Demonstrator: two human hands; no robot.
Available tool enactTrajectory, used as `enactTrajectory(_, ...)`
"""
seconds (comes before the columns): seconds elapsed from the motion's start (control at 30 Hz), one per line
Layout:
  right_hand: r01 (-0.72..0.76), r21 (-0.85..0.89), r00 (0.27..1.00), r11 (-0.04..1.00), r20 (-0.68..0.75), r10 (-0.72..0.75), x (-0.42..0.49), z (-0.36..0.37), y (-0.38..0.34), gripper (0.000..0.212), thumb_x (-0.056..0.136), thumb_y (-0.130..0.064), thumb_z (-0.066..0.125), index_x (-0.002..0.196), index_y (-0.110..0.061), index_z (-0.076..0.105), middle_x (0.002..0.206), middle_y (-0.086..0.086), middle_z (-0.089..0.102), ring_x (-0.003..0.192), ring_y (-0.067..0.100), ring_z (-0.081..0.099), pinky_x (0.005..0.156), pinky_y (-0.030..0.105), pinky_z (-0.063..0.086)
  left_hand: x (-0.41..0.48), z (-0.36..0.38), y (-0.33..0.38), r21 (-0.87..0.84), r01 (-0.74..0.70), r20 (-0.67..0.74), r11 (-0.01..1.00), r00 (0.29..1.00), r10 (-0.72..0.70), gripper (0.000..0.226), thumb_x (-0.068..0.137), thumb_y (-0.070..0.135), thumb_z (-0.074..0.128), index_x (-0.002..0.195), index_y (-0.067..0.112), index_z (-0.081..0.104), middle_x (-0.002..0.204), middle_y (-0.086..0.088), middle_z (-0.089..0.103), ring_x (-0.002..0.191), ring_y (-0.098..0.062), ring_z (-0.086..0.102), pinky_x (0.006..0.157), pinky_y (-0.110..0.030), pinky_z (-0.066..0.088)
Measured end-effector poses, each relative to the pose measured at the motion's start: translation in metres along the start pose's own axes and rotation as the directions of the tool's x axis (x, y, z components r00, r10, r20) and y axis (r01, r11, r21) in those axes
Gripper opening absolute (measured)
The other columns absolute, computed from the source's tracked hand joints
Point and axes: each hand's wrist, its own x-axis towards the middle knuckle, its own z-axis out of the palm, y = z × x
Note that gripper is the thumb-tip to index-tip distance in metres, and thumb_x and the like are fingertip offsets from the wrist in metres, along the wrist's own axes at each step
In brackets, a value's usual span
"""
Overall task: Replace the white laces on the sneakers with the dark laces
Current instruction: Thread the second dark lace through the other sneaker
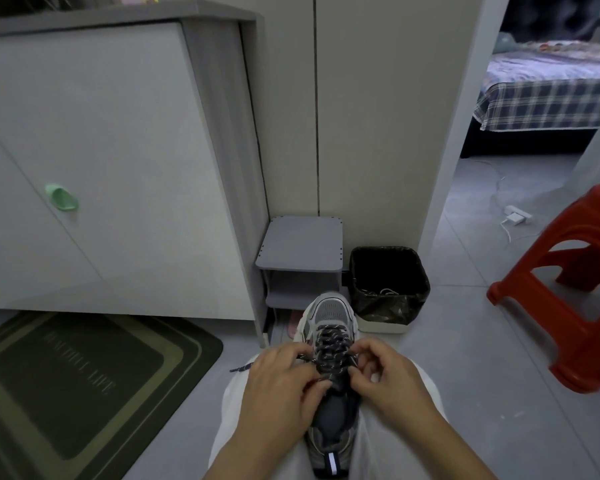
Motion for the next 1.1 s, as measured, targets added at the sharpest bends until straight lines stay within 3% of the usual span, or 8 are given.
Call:
enactTrajectory(0.1,0.002,0.011,1.0,1.0,-0.016,-0.002,0.002,-0.001,-0.003,0.018,0.077,-0.022,0.072,0.086,-0.032,0.06,0.067,-0.004,0.053,0.059,0.004,0.047,0.055,0.013,0.038,0.005,-0.007,-0.005,-0.04,0.169,0.087,0.985,0.983,-0.165,0.031,0.09,0.055,0.026,0.088,0.033,0.047,0.086,0.012,0.06,0.079,-0.016,0.058,0.073,-0.034,0.047)
enactTrajectory(0.23,0.1,-0.184,0.993,0.978,-0.042,-0.11,0.012,0.001,-0.012,0.014,0.087,-0.041,0.06,0.083,-0.028,0.065,0.073,-0.009,0.053,0.069,0.001,0.049,0.064,0.017,0.039,0.014,-0.022,-0.016,0.03,0.157,0.195,0.987,0.968,-0.16,0.019,0.095,0.046,0.04,0.101,0.033,0.052,0.091,0.011,0.061,0.086,-0.014,0.059,0.077,-0.031,0.045)
enactTrajectory(0.43,0.307,-0.502,0.946,0.809,0.255,-0.2,0.031,0.015,-0.045,0.021,0.085,-0.042,0.058,0.095,-0.024,0.063,0.099,-0.006,0.047,0.096,0.015,0.052,0.072,0.029,0.041,0.028,-0.055,-0.016,-0.047,0.168,0.174,0.985,0.972,-0.157,0.024,0.091,0.046,0.049,0.091,0.026,0.061,0.089,0.011,0.055,0.084,-0.007,0.054,0.076,-0.029,0.045)
enactTrajectory(0.67,0.191,-0.201,0.98,0.961,0.086,-0.177,0.059,0.008,-0.066,0.014,0.078,-0.028,0.07,0.067,-0.029,0.062,0.056,-0.009,0.052,0.055,0.002,0.048,0.058,0.018,0.04,0.013,-0.067,-0.032,0.131,0.198,0.213,0.972,0.951,-0.222,0.023,0.097,0.038,0.042,0.103,0.028,0.062,0.097,0.012,0.059,0.092,-0.008,0.055,0.073,-0.023,0.042)
enactTrajectory(0.8,0.164,-0.172,0.983,0.971,0.117,-0.145,0.06,0.018,-0.064,0.006,0.076,-0.031,0.073,0.073,-0.029,0.069,0.066,-0.008,0.063,0.063,0.004,0.057,0.067,0.024,0.05,0.005,-0.058,-0.03,0.205,0.281,0.304,0.937,0.892,-0.334,0.022,0.093,0.038,0.048,0.1,0.028,0.066,0.099,0.009,0.061,0.095,-0.011,0.056,0.076,-0.026,0.045)
enactTrajectory(0.9,0.142,-0.091,0.973,0.986,0.194,-0.122,0.056,0.02,-0.058,0.014,0.08,-0.022,0.071,0.093,-0.025,0.07,0.075,-0.009,0.069,0.07,0.001,0.063,0.074,0.018,0.05,0.011,-0.056,-0.019,-0.161,0.521,0.318,0.839,0.832,-0.455,0.011,0.089,0.026,0.061,0.083,0.019,0.067,0.076,0.002,0.067,0.07,-0.011,0.062,0.064,-0.026,0.05)
enactTrajectory(0.97,0.132,-0.084,0.98,0.988,0.16,-0.118,0.053,0.016,-0.052,0.015,0.08,-0.022,0.071,0.093,-0.028,0.067,0.078,-0.011,0.069,0.073,-0.001,0.063,0.073,0.014,0.049,0.017,-0.053,-0.006,-0.506,0.653,0.385,0.564,0.756,-0.529,0.006,0.087,0.01,0.064,0.081,0.011,0.064,0.07,-0.005,0.066,0.059,-0.009,0.064,0.053,-0.025,0.052)
enactTrajectory(1.1,0.149,-0.14,0.986,0.979,-0.05,-0.157,0.04,0.008,-0.038,0.017,0.079,-0.025,0.072,0.079,-0.029,0.055,0.077,-0.007,0.06,0.069,0.007,0.056,0.066,0.022,0.048,0.028,-0.034,-0.001,-0.614,0.657,0.358,0.437,0.725,-0.588,0.014,0.087,0.0,0.059,0.079,0.01,0.056,0.073,-0.008,0.059,0.053,-0.004,0.063,0.044,-0.023,0.05)
